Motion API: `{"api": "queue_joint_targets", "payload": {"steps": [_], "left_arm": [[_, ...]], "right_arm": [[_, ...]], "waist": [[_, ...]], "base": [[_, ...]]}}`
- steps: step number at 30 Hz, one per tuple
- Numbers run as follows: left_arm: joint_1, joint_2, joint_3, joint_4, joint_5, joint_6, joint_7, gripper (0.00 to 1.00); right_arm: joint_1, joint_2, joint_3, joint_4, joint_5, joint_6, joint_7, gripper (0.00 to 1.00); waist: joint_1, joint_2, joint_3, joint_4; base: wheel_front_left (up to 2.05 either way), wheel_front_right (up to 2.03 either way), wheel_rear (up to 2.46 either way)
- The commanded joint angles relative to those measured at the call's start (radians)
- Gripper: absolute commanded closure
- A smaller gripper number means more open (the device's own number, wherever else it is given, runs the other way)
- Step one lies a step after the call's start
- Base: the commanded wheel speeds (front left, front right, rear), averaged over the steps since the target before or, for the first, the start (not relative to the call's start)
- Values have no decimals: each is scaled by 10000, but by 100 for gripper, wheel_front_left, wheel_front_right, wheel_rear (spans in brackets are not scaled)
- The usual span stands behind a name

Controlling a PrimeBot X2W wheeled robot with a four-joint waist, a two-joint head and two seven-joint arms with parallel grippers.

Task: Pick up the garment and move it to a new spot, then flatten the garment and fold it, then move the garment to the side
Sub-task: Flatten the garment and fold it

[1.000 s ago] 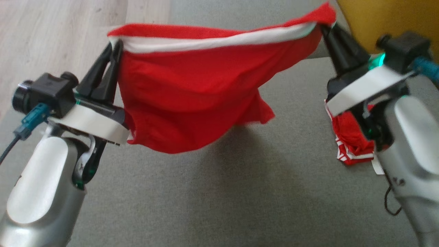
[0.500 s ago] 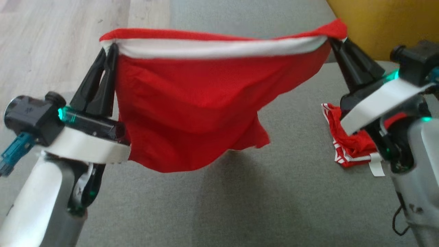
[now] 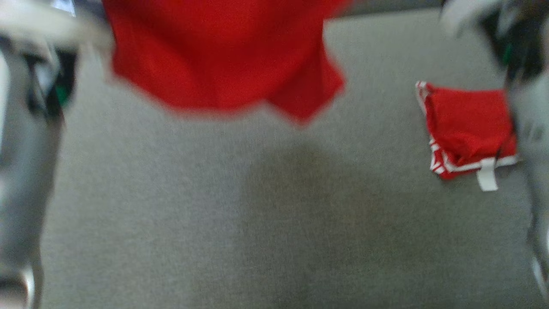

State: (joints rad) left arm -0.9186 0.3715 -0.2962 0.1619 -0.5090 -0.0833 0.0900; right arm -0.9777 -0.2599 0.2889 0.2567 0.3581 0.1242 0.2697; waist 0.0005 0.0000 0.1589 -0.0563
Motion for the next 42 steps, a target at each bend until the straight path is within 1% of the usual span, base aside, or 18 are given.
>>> {"api": "queue_joint_targets", "payload": {"steps": [1, 3, 6, 8, 10, 13, 16, 18, 21, 25, 30, 35, 40, 41, 42], "left_arm": [[-733, 336, 490, -115, 45, -28, -127, 100], [-2066, 294, 434, 969, 236, -171, -630, 100], [-3711, 195, 394, 2535, 472, -276, -1472, 100], [-4435, 87, 210, 3435, 530, -361, -2035, 100], [-4769, -36, -30, 4263, 538, -413, -2532, 100], [-4663, -398, -353, 5202, 222, -457, -3084, 100], [-3961, -697, -1324, 5525, -181, -467, -3350, 100], [-3311, -750, -2019, 5544, -511, -469, -3434, 100], [-2271, -638, -2815, 5496, -954, -471, -3494, 100], [-750, -363, -3459, 5085, -1349, -472, -3512, 100], [999, -12, -3994, 4404, -1183, -472, -3515, 100], [2468, 40, -3970, 3927, -976, -473, -3516, 100], [4066, -14, -3669, 3237, -955, -267, -3517, 100], [4417, -23, -3626, 3043, -955, -201, -3517, 100], [4417, -23, -3626, 3043, -955, -201, -3517, 100]], "right_arm": [[-555, 129, 65, -134, -138, 65, -198, 100], [-1807, 319, -4, 983, -407, 65, -910, 100], [-3344, 655, -364, 2526, -828, 65, -2051, 100], [-3968, 848, -510, 3430, -1024, 65, -2652, 100], [-4227, 1007, -545, 4304, -1147, 65, -3067, 100], [-4010, 1208, -389, 5505, -1073, 65, -3417, 100], [-3327, 1232, 179, 6612, -983, 65, -3364, 100], [-2801, 1179, 729, 7187, -881, 65, -3200, 100], [-2039, 1018, 1556, 7718, -417, 65, -2742, 100], [-1135, 511, 2772, 7613, 554, 65, -1998, 100], [-90, -587, 4171, 6700, 2189, 65, -723, 100], [932, -1893, 5397, 5348, 3765, 65, 293, 100], [1985, -3076, 6362, 3945, 5136, 65, 1101, 100], [2193, -3301, 6511, 3686, 5352, 65, 1195, 100], [2193, -3301, 6511, 3686, 5352, 65, 1195, 100]], "waist": [[-5, 0, 1376, -118], [-5, 0, 1932, -150], [-5, 0, 2570, -160], [-5, 0, 2865, -110], [-5, 0, 3051, -38], [-5, 0, 3194, 130], [-5, 0, 3260, 352], [-5, 0, 3197, 494], [-5, 0, 2951, 667], [-5, 0, 2359, 815], [-5, 0, 1351, 943], [-5, 0, 208, 980], [-5, 0, -1011, 907], [-5, 0, -1256, 880], [-5, 0, -1256, 880]], "base": [[0, 0, 0], [0, 0, 0], [0, 0, 0], [0, 0, 0], [0, 0, 0], [0, 0, 0], [0, 0, 0], [0, 0, 0], [0, 0, 0], [0, 0, 0], [0, 0, 0], [0, 0, 0], [0, 0, 0], [0, 0, 0], [0, 0, 0]]}}
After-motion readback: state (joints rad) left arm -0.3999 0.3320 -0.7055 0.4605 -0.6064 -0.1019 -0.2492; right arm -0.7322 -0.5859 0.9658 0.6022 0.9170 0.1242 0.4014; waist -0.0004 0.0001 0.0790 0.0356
